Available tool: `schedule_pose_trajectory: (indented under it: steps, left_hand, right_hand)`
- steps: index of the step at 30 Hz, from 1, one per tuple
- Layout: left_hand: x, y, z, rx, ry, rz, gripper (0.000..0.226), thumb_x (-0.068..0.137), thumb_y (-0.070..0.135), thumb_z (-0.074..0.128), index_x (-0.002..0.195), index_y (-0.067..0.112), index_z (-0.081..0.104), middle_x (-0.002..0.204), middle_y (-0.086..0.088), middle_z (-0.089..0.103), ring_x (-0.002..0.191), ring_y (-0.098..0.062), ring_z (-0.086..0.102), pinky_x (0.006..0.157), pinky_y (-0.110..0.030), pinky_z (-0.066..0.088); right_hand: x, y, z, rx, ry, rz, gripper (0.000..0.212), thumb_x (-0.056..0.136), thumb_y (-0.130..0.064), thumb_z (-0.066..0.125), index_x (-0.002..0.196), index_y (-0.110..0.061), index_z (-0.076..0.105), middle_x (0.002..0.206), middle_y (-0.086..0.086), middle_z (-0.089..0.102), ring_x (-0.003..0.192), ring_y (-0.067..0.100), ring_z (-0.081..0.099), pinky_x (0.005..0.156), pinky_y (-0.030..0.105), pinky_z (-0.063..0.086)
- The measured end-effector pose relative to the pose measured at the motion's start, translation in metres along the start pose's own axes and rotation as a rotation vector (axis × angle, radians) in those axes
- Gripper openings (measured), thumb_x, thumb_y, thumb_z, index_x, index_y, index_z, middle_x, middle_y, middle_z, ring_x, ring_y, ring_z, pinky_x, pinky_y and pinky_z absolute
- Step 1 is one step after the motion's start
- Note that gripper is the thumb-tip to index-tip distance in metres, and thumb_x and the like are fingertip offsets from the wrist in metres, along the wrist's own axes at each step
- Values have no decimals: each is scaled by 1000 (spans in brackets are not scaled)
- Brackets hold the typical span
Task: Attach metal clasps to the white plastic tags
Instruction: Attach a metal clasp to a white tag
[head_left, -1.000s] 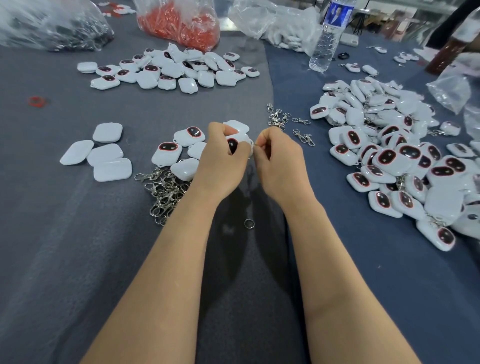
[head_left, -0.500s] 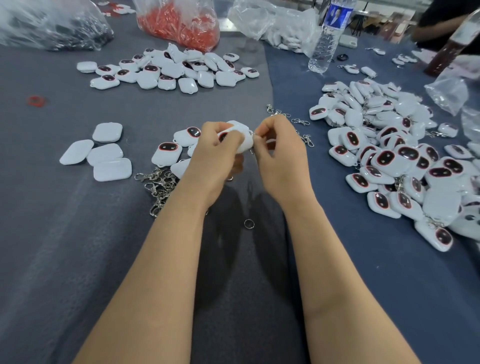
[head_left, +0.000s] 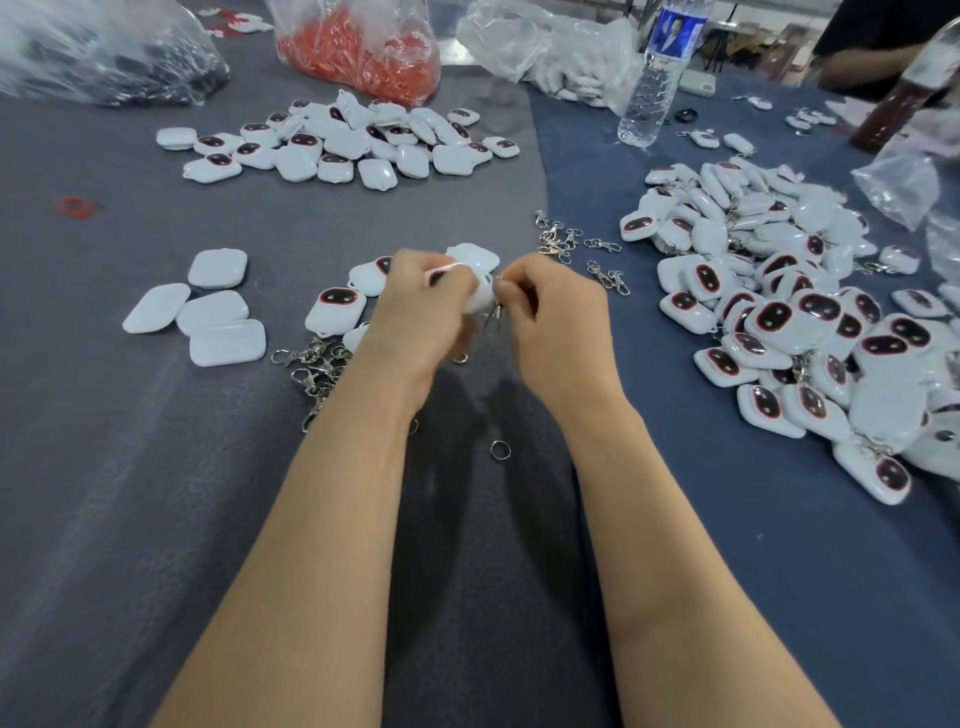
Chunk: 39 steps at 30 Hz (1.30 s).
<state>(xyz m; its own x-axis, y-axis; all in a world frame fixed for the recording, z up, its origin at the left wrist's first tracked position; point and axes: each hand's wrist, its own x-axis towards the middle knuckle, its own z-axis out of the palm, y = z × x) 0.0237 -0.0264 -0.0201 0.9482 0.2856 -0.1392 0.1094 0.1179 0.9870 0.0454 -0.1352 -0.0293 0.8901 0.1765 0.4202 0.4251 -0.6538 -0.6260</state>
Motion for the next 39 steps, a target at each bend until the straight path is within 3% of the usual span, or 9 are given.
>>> schedule_pose_trajectory:
  steps: [3, 7, 15, 20, 22, 27, 31, 34, 39]
  left_hand:
    - [-4, -3, -2, 664, 27, 421, 16, 92, 13, 50, 101, 18, 37, 80, 5, 44, 62, -5, 42, 50, -10, 32]
    - [-3, -5, -5, 697, -11, 445, 16, 93, 16, 50, 100, 18, 37, 76, 12, 42, 62, -4, 43, 50, -7, 33]
    - [2, 2, 2, -688, -163, -225, 16, 94, 4, 37, 81, 9, 45, 60, 2, 43, 38, -2, 30, 41, -15, 28]
    - [0, 2, 1, -900, -287, -369, 7, 95, 7, 36, 99, 8, 40, 68, -1, 46, 37, -3, 31, 40, -14, 30]
    - [-1, 4, 2, -740, -224, -302, 10, 93, 5, 37, 89, 10, 45, 69, 0, 43, 38, -3, 30, 41, -15, 27]
    - [-7, 2, 0, 483, 122, 370, 13, 91, 12, 49, 103, 15, 46, 84, 4, 51, 65, -13, 47, 57, -25, 32]
    - [-5, -2, -3, 684, 78, 554, 15, 93, 15, 51, 108, 14, 48, 99, 4, 50, 81, -14, 46, 63, -23, 28]
    - [-2, -3, -1, 548, 114, 402, 13, 92, 16, 50, 105, 16, 47, 83, 5, 52, 68, -11, 48, 59, -22, 30]
    - [2, 3, -1, -483, -138, -123, 11, 95, 7, 42, 101, 6, 51, 70, 0, 45, 41, -3, 35, 43, -17, 33]
  right_hand:
    - [0, 3, -3, -155, -124, -26, 12, 86, -2, 50, 85, -8, 61, 72, 0, 54, 75, 27, 53, 66, 37, 42]
    - [-3, 4, -1, -130, -115, -16, 10, 90, -8, 51, 82, -14, 54, 77, 1, 55, 76, 24, 50, 67, 35, 41]
    - [1, -3, 6, 450, 25, 204, 16, 90, -7, 59, 81, -20, 57, 73, -12, 58, 61, -6, 52, 61, 6, 39]
    - [-3, -5, 7, 384, 170, 111, 15, 92, -7, 55, 82, -18, 55, 72, -13, 54, 63, -3, 49, 62, 6, 36]
    - [-3, -5, 6, 223, 132, 41, 15, 94, -7, 51, 83, -16, 53, 70, -12, 50, 65, 5, 46, 61, 10, 35]
    - [-3, -4, 5, -42, 17, -31, 10, 90, -5, 46, 87, -5, 55, 78, 4, 55, 75, 27, 46, 66, 37, 37]
    - [-4, -2, 3, -121, -49, -29, 10, 85, 0, 45, 87, -3, 55, 81, 9, 58, 78, 30, 49, 66, 38, 39]
    - [-4, -2, 3, -89, -41, -46, 9, 90, -6, 47, 88, -4, 55, 79, 5, 55, 76, 28, 49, 65, 36, 37]
    - [-4, -7, 4, 235, 91, -25, 7, 93, -7, 52, 89, -10, 57, 83, 0, 59, 77, 18, 54, 70, 22, 43]
